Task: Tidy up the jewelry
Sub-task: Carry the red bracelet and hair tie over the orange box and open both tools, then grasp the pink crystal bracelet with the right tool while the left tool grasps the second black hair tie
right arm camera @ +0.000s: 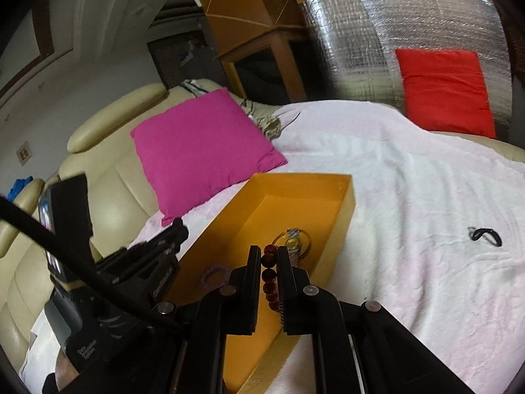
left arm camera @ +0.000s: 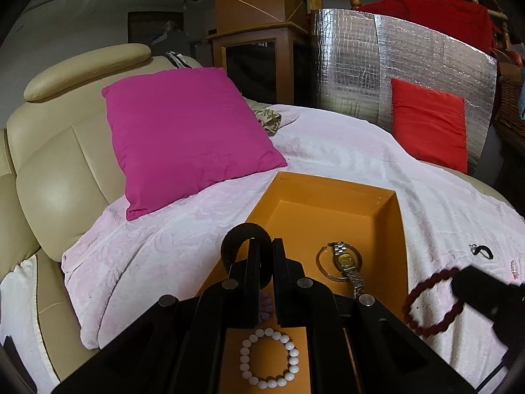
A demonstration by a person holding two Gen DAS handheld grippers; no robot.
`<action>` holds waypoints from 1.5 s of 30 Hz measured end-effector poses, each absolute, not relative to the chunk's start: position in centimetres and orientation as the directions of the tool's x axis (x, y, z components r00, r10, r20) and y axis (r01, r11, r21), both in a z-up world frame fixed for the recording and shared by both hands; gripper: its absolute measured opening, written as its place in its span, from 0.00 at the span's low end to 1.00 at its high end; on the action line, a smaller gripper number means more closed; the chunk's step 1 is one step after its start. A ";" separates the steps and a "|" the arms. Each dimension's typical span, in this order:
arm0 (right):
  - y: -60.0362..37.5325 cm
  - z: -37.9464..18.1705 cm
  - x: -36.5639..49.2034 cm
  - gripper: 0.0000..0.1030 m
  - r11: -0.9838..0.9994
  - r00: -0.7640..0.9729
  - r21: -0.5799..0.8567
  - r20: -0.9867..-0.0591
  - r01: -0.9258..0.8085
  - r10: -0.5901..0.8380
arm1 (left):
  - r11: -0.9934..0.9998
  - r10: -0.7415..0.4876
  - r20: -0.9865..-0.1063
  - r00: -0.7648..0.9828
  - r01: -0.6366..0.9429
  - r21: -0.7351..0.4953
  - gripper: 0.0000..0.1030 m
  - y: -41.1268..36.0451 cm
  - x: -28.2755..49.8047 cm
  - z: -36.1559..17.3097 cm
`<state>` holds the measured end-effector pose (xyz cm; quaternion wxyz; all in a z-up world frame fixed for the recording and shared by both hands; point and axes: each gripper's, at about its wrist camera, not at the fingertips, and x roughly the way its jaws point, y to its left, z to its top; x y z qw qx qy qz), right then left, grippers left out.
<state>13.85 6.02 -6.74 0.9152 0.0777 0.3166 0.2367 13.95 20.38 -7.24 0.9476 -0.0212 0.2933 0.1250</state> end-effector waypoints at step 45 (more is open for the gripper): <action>-4.3 -9.4 12.4 0.29 0.920 0.683 0.331 -0.623 -0.210 0.381 | 0.954 0.301 -0.552 0.778 -0.238 0.184 0.61 14.9 17.1 -7.6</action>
